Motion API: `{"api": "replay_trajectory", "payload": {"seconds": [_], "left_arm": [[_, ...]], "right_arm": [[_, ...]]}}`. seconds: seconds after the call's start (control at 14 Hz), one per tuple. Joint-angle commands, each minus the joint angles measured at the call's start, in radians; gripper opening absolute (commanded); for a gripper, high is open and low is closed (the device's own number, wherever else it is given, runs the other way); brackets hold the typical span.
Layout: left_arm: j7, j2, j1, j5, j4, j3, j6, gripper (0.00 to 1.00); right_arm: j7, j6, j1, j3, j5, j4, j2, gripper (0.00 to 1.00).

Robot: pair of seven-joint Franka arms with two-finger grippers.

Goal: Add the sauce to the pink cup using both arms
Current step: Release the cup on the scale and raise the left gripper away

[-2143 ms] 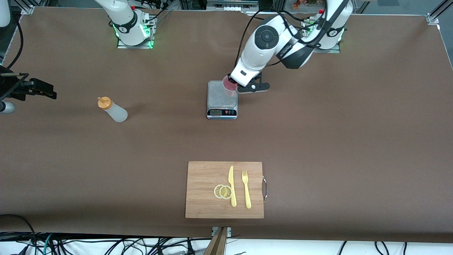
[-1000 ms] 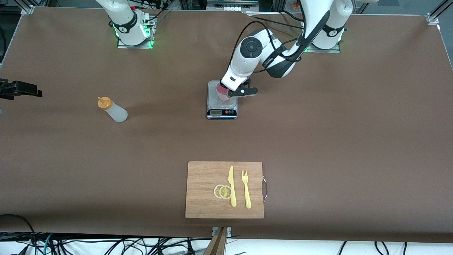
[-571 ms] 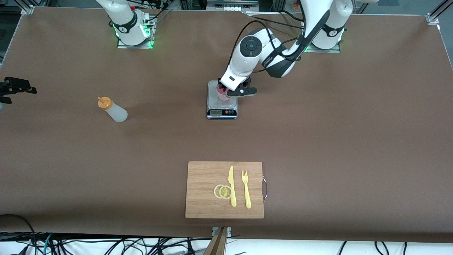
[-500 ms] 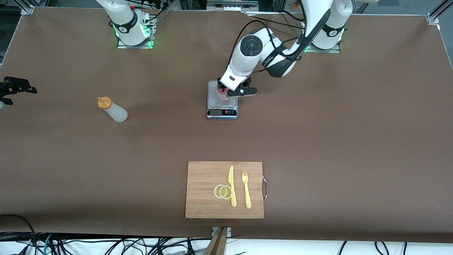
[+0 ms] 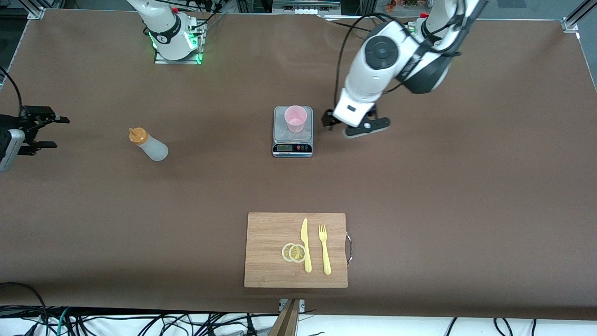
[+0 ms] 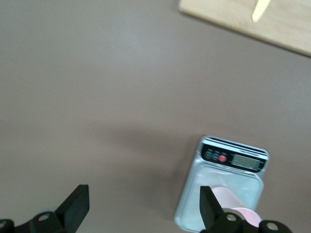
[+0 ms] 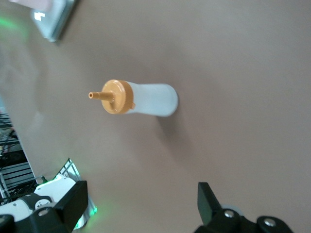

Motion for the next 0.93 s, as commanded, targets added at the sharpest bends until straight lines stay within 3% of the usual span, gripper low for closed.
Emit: {"api": "replay_trajectory", "payload": {"seconds": [0.0, 0.14, 0.57, 0.86], "left_arm": [[0.188, -0.127, 0.121, 0.014, -0.016, -0.011, -0.104, 1.00], [0.365, -0.177, 0.175, 0.020, -0.002, 0.018, -0.193, 1.00], [0.834, -0.202, 0.201, 0.021, 0.022, 0.308, -0.239, 1.00], [0.898, -0.199, 0.210, 0.021, 0.054, 0.359, -0.287, 1.00]], "right_arm": [[-0.208, 0.040, -0.046, 0.010, 0.114, -0.087, 0.008, 1.00], [-0.329, 0.056, -0.072, 0.010, 0.147, -0.144, 0.007, 1.00], [-0.786, 0.079, -0.191, 0.010, 0.228, -0.322, 0.022, 1.00], [-1.026, 0.076, -0.228, 0.010, 0.337, -0.368, 0.099, 1.00]]}}
